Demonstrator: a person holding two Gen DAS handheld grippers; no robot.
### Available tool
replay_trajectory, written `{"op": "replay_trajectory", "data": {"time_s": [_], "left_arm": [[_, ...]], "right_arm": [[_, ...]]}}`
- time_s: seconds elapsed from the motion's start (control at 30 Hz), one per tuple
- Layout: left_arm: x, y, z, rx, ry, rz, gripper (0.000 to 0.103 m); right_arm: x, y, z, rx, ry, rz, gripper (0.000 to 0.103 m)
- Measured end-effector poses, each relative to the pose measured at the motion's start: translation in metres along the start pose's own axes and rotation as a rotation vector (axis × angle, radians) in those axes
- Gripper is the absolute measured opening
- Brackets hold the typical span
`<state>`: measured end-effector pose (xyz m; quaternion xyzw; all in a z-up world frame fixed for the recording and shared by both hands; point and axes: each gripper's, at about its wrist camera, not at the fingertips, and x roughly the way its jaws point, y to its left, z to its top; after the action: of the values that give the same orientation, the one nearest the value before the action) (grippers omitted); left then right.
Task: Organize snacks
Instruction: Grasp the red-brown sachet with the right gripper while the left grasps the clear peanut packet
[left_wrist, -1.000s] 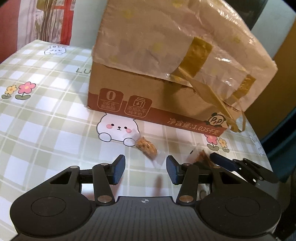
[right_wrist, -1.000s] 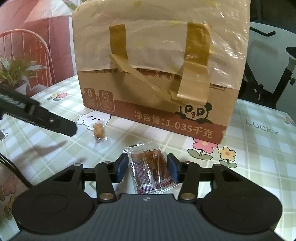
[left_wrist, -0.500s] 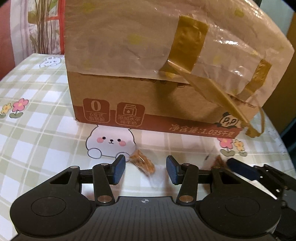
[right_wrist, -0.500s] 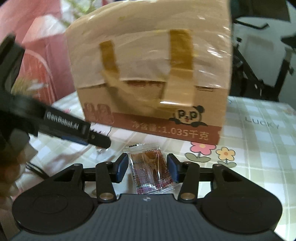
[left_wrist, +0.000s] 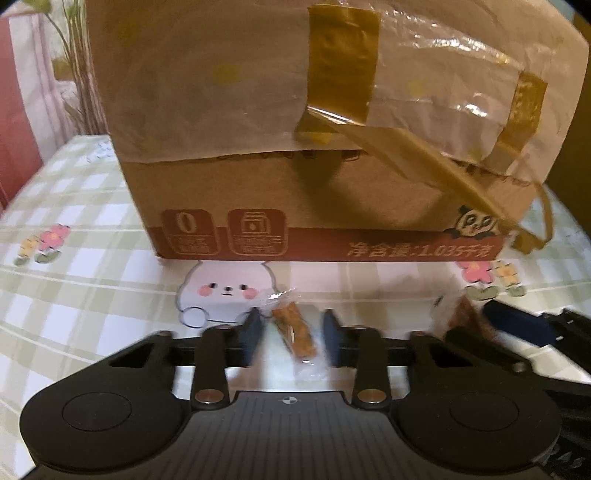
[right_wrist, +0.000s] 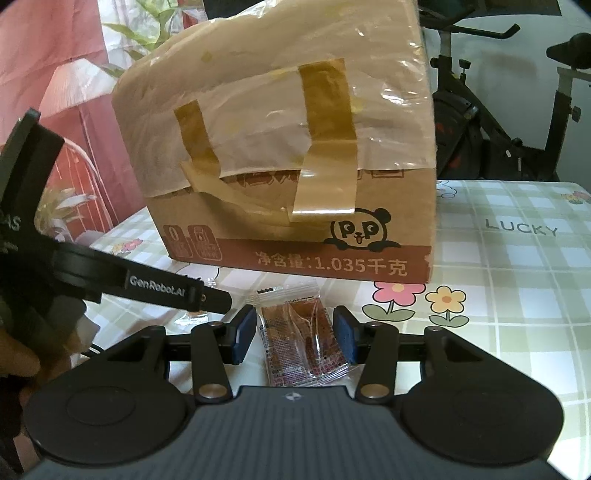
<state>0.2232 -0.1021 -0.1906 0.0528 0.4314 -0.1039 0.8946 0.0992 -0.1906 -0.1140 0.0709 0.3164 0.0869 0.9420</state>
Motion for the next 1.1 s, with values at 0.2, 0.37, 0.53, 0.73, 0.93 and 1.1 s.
{"op": "replay_trajectory", "data": {"time_s": [0.2, 0.37, 0.53, 0.73, 0.93, 1.1], "left_arm": [[-0.012, 0.005, -0.008, 0.029, -0.006, -0.022, 0.019], [-0.029, 0.003, -0.015, 0.066, -0.025, -0.051, 0.019], [-0.041, 0.005, -0.017, 0.067, -0.055, -0.084, 0.019], [-0.052, 0.020, -0.026, 0.018, -0.053, -0.117, 0.019], [-0.060, 0.041, -0.032, -0.034, -0.072, -0.154, 0.019], [-0.065, 0.053, -0.036, -0.059, -0.098, -0.189, 0.019]], "right_arm": [[-0.001, -0.004, 0.001, 0.020, -0.009, 0.015, 0.049], [-0.001, -0.003, 0.000, 0.013, -0.009, 0.022, 0.049], [-0.001, -0.001, 0.000, 0.000, -0.009, 0.021, 0.049], [0.000, 0.003, 0.000, -0.027, -0.006, 0.015, 0.049], [0.001, 0.010, -0.001, -0.075, -0.002, 0.003, 0.049], [0.002, 0.017, -0.004, -0.117, 0.000, -0.019, 0.049]]}}
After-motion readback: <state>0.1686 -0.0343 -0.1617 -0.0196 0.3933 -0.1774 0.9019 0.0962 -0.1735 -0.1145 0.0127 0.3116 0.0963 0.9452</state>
